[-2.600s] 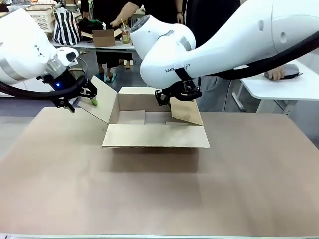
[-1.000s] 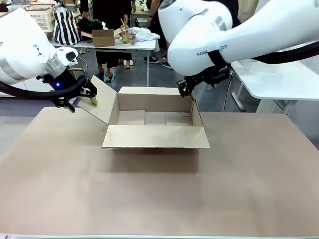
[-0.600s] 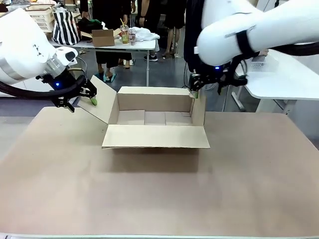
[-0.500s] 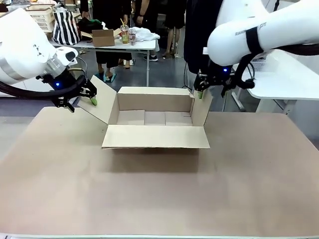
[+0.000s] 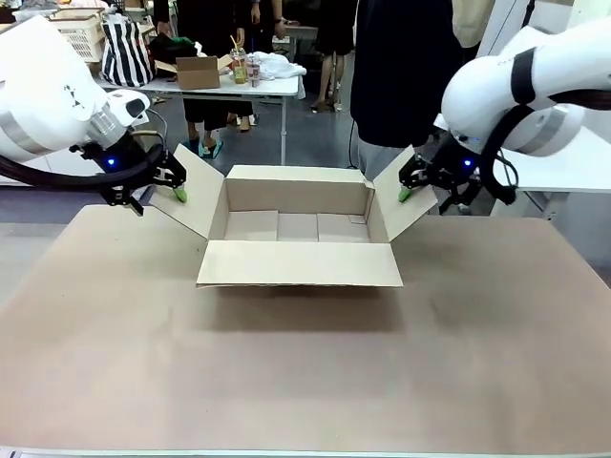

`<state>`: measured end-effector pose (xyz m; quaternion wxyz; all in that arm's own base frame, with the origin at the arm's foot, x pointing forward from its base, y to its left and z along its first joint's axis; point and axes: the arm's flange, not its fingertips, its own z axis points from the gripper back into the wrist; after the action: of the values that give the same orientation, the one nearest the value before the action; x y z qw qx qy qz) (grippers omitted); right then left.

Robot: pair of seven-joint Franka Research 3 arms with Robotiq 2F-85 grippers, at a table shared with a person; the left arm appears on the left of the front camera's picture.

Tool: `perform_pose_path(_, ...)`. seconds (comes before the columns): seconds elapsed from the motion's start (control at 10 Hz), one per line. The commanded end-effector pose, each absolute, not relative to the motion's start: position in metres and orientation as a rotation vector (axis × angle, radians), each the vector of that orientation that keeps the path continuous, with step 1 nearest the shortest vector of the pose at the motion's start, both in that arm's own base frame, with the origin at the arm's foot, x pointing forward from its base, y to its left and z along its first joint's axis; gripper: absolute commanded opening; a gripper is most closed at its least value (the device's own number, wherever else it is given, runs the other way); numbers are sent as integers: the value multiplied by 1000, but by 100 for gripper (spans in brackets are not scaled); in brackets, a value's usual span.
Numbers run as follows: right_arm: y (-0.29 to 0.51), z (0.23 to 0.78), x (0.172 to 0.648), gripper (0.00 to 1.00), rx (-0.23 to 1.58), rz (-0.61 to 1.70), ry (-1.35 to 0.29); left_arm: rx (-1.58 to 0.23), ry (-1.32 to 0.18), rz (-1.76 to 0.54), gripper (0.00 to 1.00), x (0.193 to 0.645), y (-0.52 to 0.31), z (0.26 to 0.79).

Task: Pack the gift set into the box.
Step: Place both hands on the side flaps of the Package Box and spread them outward.

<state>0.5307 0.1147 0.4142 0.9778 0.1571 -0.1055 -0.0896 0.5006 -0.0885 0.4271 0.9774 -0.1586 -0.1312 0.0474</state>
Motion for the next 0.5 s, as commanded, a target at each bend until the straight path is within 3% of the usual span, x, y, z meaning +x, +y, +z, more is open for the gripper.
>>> perform_pose_path(0.0, 124, 419, 534, 100, 280, -131, -202, -303, -270, 107, 100, 500, -89, 428)
perform_pose_path(0.4, 124, 419, 534, 100, 280, -131, -202, -303, -270, 107, 100, 500, -89, 428)
